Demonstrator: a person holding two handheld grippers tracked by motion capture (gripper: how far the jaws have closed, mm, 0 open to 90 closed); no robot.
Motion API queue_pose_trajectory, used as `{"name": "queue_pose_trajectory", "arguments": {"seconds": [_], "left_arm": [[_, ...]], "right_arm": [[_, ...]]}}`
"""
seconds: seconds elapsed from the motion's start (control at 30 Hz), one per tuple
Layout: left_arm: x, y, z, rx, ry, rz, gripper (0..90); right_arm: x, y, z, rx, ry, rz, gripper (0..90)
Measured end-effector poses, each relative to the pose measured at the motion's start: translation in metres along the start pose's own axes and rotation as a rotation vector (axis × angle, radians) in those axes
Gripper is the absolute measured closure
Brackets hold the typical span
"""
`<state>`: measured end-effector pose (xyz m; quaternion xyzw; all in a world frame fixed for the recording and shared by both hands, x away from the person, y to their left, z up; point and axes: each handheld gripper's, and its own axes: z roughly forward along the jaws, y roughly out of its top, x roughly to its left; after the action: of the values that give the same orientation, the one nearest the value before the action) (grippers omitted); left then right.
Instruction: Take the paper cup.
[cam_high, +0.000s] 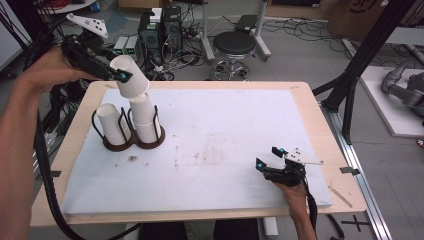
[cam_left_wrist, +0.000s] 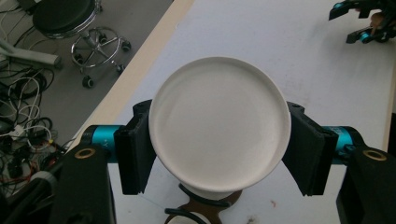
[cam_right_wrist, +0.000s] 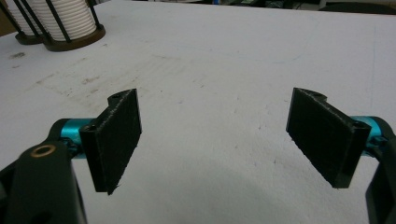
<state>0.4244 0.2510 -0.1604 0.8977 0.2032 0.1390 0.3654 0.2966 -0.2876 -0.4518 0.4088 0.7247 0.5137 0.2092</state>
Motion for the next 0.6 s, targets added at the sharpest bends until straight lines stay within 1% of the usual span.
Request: {"name": "queue_pose_trajectory", "arguments": {"seconds": [0.1,0.17,0.2,0.23,0.27,0.3,0.33,0.37,0.4,0.43,0.5,0.6], "left_arm": [[-0.005,0.0,-0.003,-0.019,-0.006,0.005,33.7],[-0.01,0.0,-0.006,-0.038,-0.015,0.014,33.7],[-0.016,-0.001,-0.008,-0.053,-0.029,0.03,33.7],[-0.016,-0.001,-0.008,-0.053,-0.029,0.03,33.7],[-0.019,-0.002,-0.01,-0.059,-0.033,0.031,33.7],[-0.021,-0.003,-0.011,-0.069,-0.042,0.034,33.7],[-0.027,-0.006,-0.013,-0.083,-0.037,0.041,33.7],[-0.027,-0.006,-0.013,-0.083,-0.037,0.041,33.7],[-0.033,-0.01,-0.014,-0.099,-0.041,0.052,33.7],[-0.033,-0.01,-0.014,-0.099,-0.041,0.052,33.7],[-0.04,-0.015,-0.015,-0.109,-0.049,0.068,33.6],[-0.048,-0.022,-0.015,-0.13,-0.055,0.074,33.6]], "right_arm": [[0.0,0.0,0.0,0.0,0.0,-0.001,18.5],[0.0,0.0,0.0,0.001,0.002,0.0,18.5],[0.0,0.0,0.0,0.0,0.002,0.002,18.5],[0.0,0.0,0.0,0.0,0.002,0.002,18.5],[0.0,0.0,0.0,0.002,0.003,0.002,18.5],[0.0,0.0,0.0,0.002,0.003,0.002,18.5],[0.0,0.0,0.0,0.005,0.004,0.003,18.5],[0.0,0.0,0.0,0.005,0.004,0.003,18.5],[0.0,0.0,0.0,0.004,0.005,0.002,18.5],[0.0,0.0,0.0,0.004,0.005,0.002,18.5],[0.0,0.0,0.0,0.004,0.006,0.002,18.5],[0.001,0.0,0.0,-0.002,0.005,0.0,18.5]]}}
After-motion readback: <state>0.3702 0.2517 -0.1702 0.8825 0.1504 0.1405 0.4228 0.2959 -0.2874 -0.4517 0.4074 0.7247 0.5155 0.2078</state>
